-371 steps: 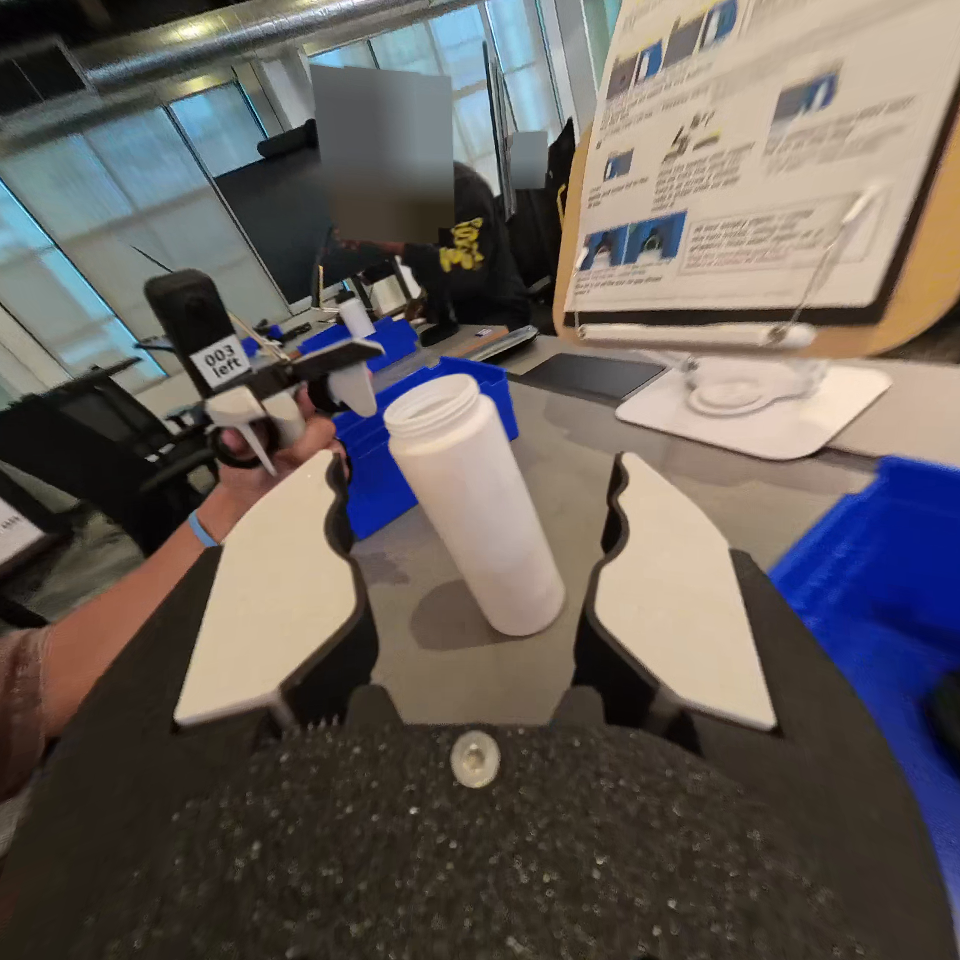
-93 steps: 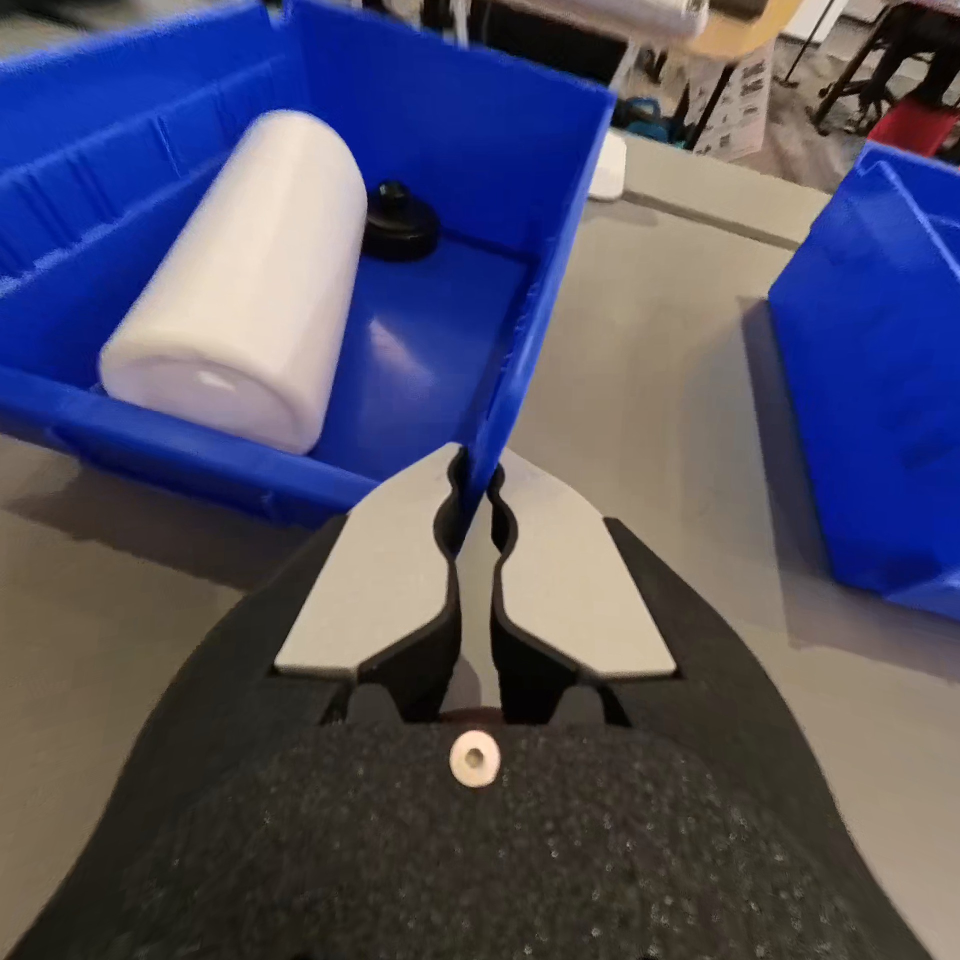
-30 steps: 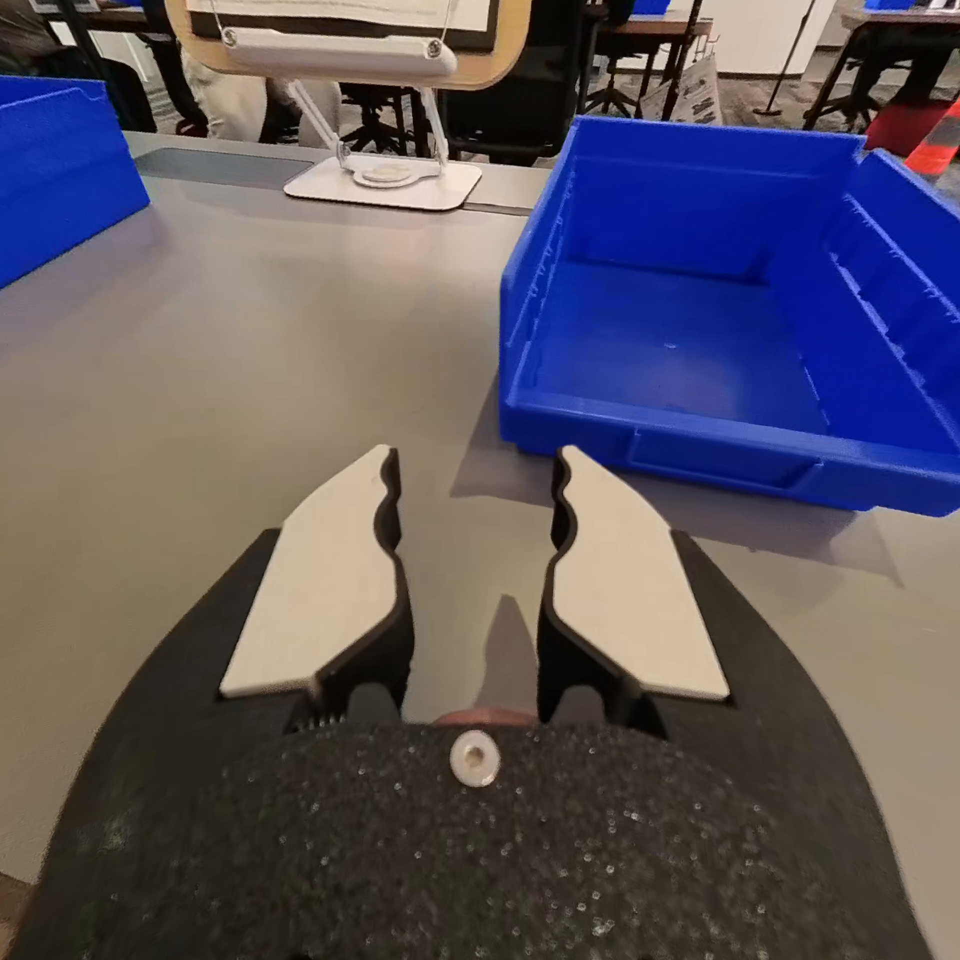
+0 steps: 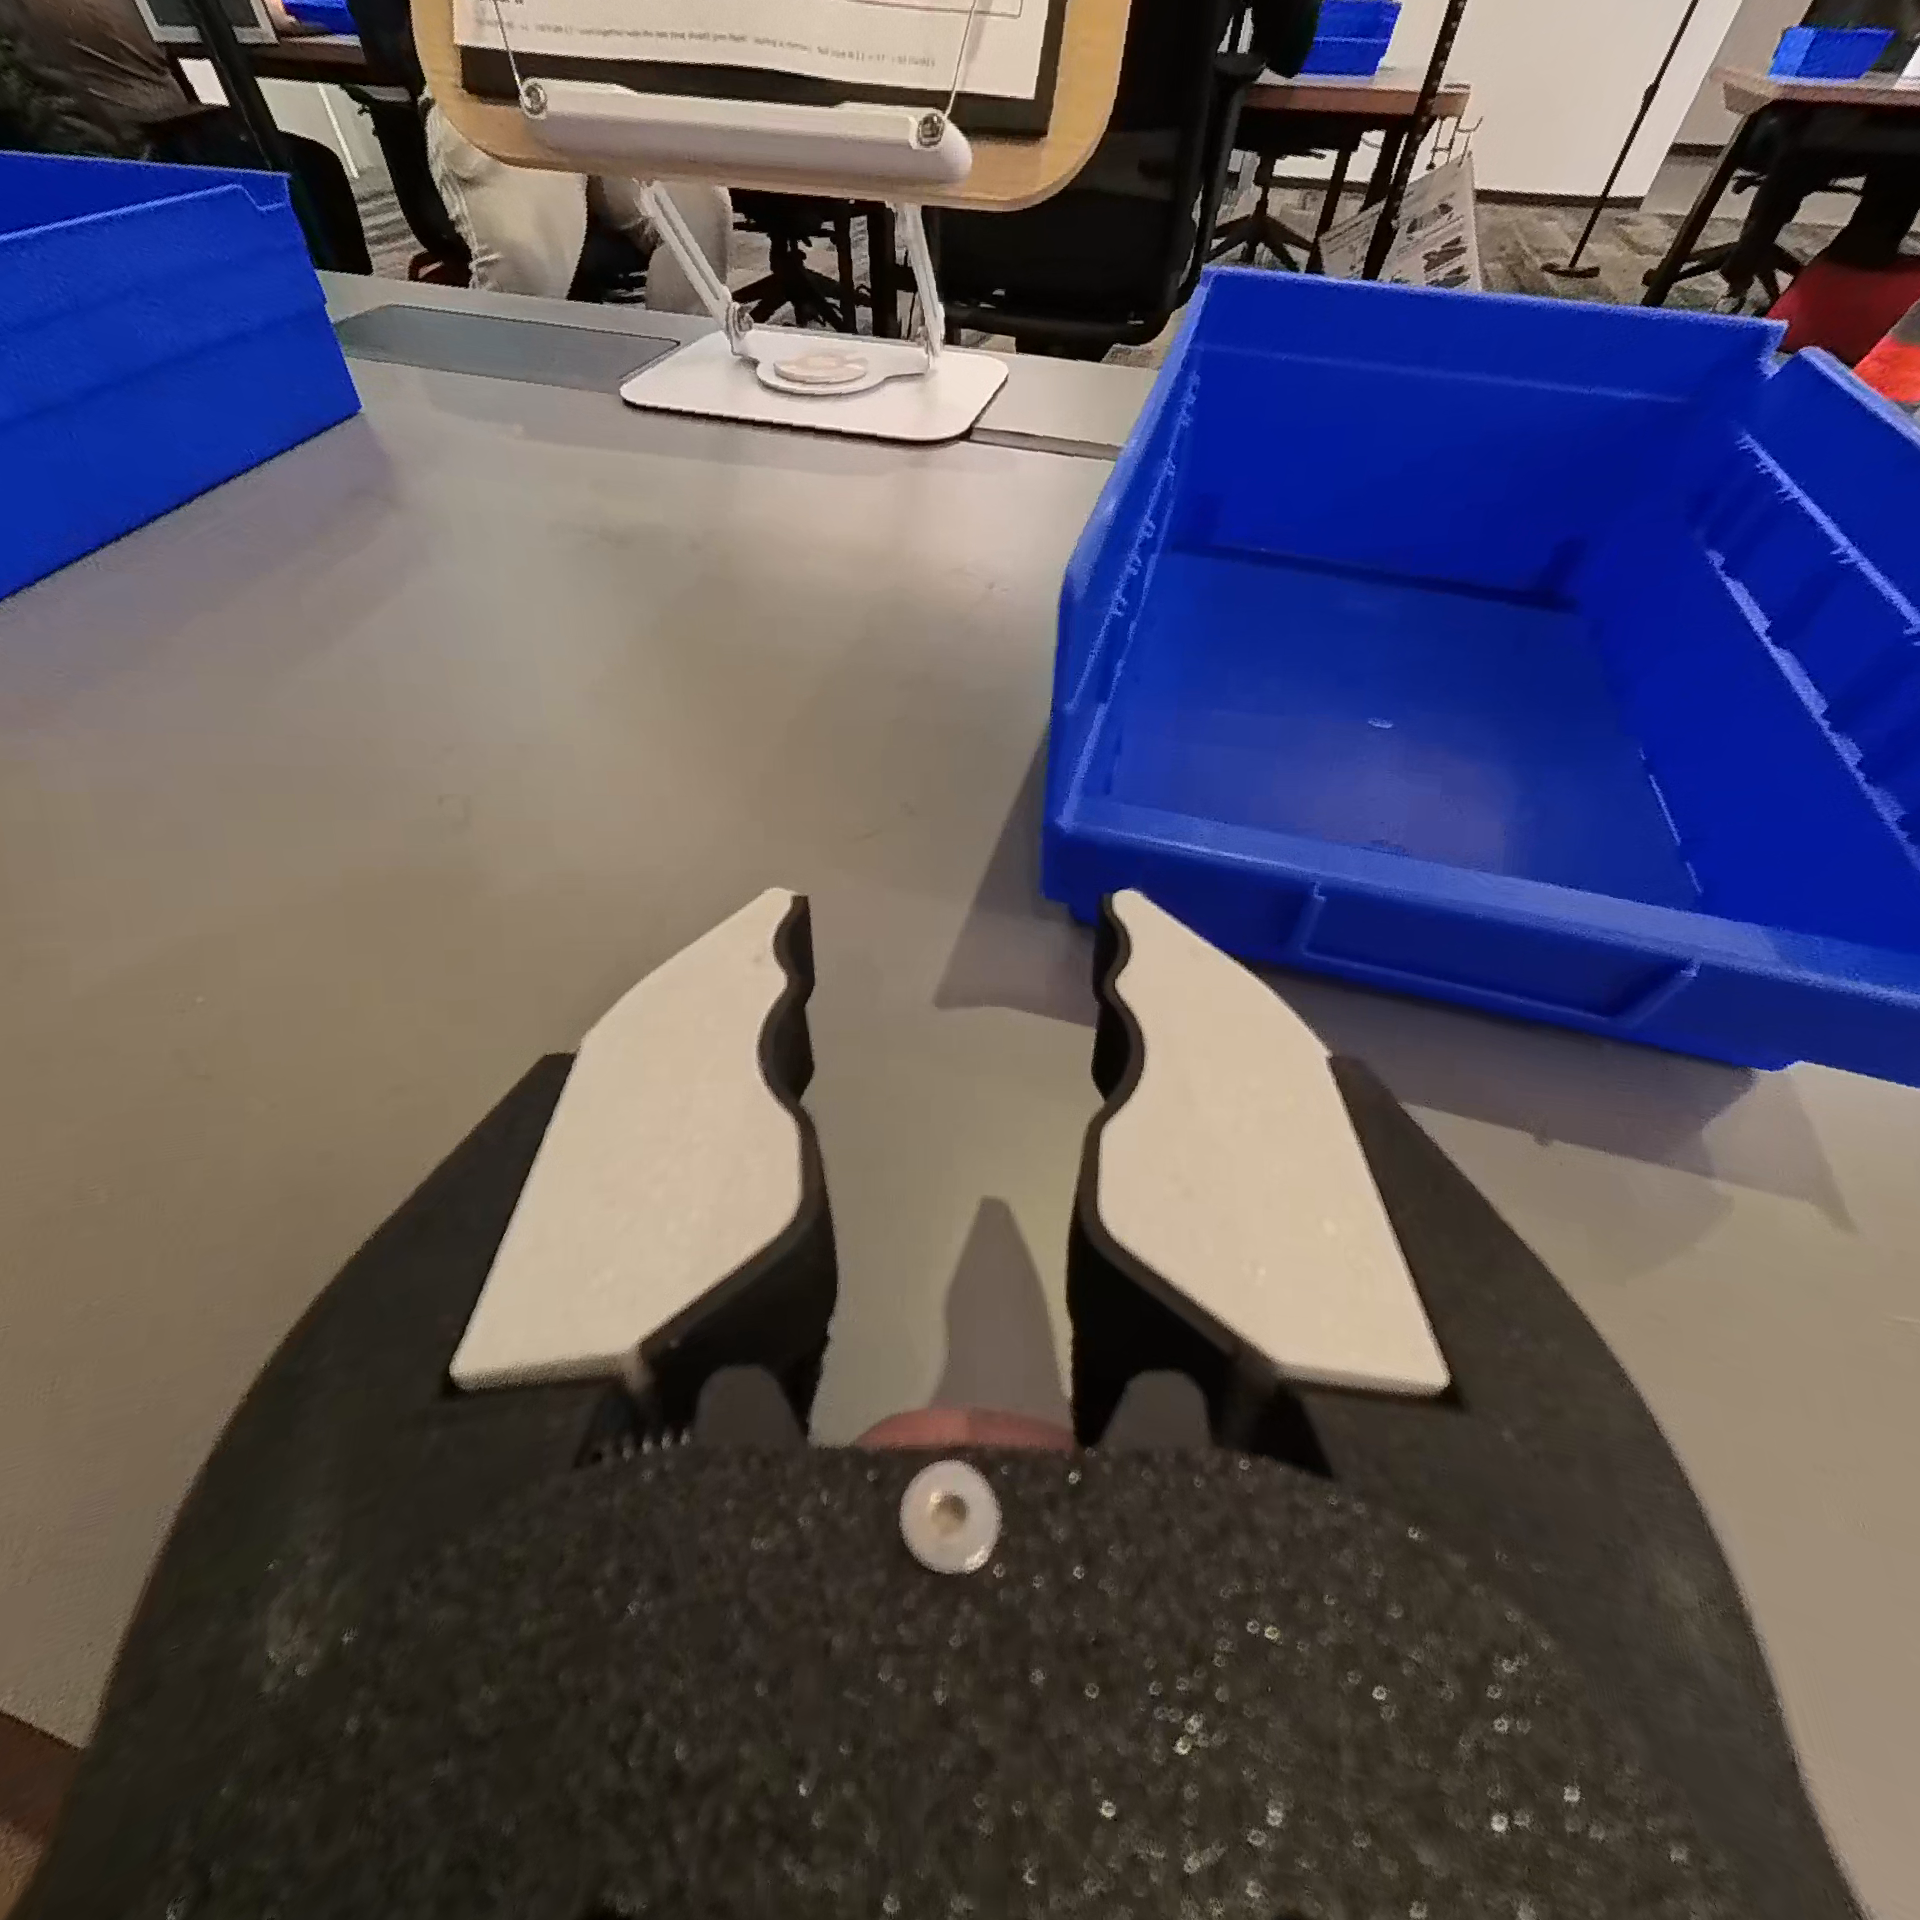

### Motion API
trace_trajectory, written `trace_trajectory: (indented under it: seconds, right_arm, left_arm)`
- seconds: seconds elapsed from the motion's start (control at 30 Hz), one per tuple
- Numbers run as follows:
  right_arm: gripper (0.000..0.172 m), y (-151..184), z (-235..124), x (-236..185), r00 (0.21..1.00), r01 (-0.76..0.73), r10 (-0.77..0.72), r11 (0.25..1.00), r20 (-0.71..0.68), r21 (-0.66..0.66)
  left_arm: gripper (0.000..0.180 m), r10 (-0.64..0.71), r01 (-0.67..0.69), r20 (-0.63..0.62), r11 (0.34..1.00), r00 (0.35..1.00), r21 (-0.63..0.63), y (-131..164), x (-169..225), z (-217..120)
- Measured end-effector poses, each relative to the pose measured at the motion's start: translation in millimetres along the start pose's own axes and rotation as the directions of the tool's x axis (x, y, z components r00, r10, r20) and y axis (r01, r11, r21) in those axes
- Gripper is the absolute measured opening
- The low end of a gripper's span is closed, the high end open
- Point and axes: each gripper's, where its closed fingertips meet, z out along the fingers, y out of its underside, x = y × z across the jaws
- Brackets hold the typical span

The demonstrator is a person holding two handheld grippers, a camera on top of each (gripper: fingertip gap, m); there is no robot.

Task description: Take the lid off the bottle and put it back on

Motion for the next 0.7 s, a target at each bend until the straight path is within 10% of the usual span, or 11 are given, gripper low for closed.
trace_trajectory:
  seconds: [0.3, 0.5, 0.7]
  right_arm:
    - [0.051, 2, -5, 2, 1.000, -0.018, 0.018, 1.000, 0.011, 0.001]
    - [0.052, -7, -5, -26, 0.987, -0.039, 0.034, 0.999, 0.155, 0.027]
    - [0.072, -75, 28, -121, 0.710, -0.153, 0.105, 0.988, 0.697, 0.006]
  left_arm:
    - [0.095, 0.082, -0.076, 0.117, 0.996, 0.990, -0.054, -10, -14, 33]
    - [0.094, 0.287, -0.267, -0.027, 0.920, 0.958, 0.287, -35, 15, -29]
    - [0.094, 0.648, -0.220, -0.478, 0.702, 0.593, 0.677, 4, 149, -134]
